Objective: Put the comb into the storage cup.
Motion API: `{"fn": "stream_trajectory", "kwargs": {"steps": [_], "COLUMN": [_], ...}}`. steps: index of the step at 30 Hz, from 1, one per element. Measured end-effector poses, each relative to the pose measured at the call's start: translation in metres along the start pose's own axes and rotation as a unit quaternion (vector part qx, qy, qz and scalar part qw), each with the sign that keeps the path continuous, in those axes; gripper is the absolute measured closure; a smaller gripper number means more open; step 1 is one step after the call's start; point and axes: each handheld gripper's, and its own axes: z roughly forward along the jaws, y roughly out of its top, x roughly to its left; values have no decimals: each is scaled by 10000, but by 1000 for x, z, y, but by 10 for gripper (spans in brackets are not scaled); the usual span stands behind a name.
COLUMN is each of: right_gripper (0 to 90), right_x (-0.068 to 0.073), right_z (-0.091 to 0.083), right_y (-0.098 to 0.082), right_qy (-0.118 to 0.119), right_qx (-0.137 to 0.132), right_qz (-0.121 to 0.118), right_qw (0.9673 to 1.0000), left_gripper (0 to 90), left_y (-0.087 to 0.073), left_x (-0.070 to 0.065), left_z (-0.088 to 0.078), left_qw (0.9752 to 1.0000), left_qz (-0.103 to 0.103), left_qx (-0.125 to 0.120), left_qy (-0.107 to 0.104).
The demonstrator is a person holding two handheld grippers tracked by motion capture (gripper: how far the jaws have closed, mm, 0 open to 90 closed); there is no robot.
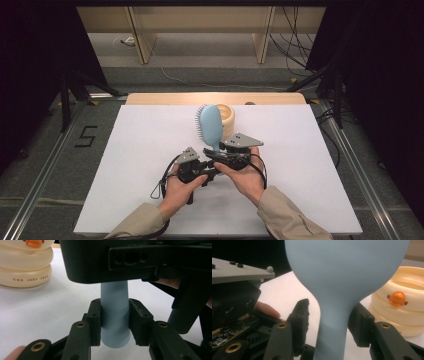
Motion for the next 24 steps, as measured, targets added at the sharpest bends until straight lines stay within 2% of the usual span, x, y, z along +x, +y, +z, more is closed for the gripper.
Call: {"fn": "stream_trajectory", "kwargs": {"steps": [13, 18, 24], "right_gripper": [301, 173, 157], "right_x": [-2, -5, -9], "right_z": [0, -4, -10], "right_y": [1, 6, 12], "right_qy": [62, 121, 99], "right_qx": [40, -9, -87], "right_qz": [134, 151, 135], "right_qw": [9999, 9998, 9998], "left_gripper": [643, 643, 643], "left_y": [1, 1, 1], "left_x": [1, 1, 2], "left_z": [-1, -1, -2], "left_qw": [10000, 10000, 10000], "left_qz": [-4, -4, 12], "left_qx": [-36, -50, -53], "left_qy": [-9, 1, 16]}}
